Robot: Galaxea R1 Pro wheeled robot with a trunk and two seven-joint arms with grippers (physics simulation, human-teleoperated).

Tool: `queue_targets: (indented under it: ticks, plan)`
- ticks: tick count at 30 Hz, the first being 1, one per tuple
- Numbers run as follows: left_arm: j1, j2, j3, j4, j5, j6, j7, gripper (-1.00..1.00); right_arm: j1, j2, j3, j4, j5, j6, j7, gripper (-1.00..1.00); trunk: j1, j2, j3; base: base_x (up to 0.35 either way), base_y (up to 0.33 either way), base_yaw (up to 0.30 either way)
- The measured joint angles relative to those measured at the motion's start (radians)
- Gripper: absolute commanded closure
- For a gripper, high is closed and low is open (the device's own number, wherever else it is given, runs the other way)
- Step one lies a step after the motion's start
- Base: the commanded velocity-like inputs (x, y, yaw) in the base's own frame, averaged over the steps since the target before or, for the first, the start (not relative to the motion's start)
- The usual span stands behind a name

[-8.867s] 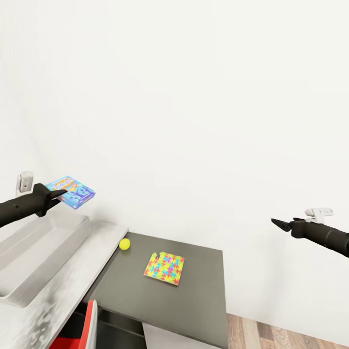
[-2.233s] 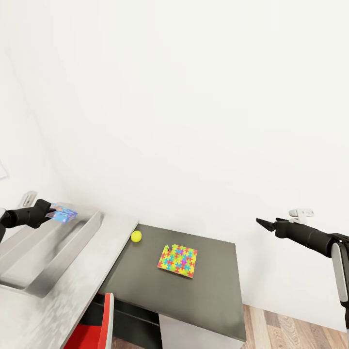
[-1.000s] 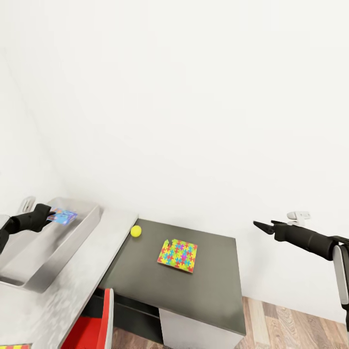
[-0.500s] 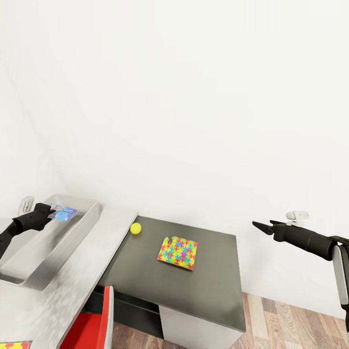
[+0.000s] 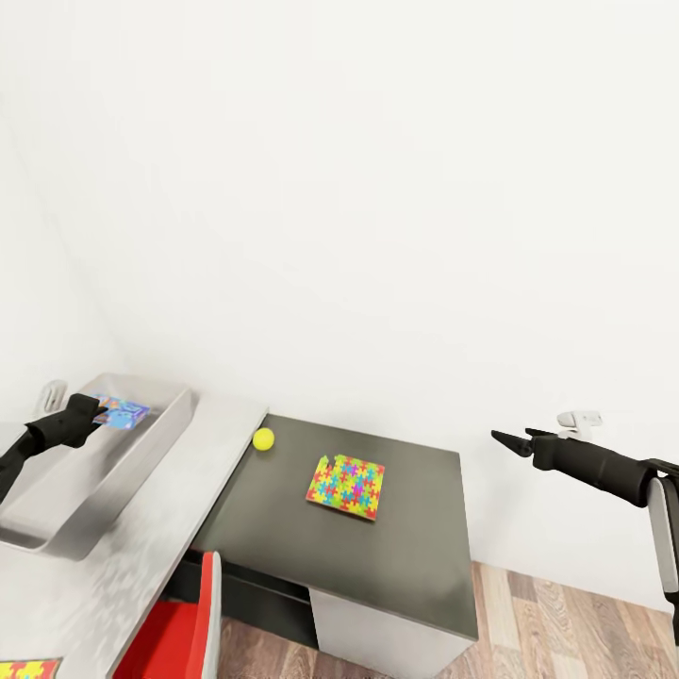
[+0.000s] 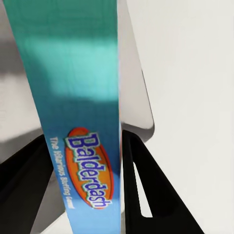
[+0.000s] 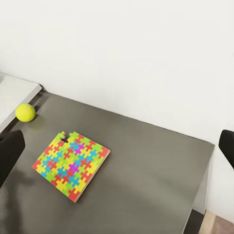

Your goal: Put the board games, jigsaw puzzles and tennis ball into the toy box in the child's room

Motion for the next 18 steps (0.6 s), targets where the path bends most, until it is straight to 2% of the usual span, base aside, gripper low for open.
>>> queue_targets:
  ticks: [18]
  plan:
    - [0.001,0.007,-0.003,0.019,-0.003,-0.046,-0.001,1.0,0.0,-0.002,0.0,0.0,0.0,0.0,0.0,-1.0,0.0,0.0,-0.029,0.0,0.0,0.0]
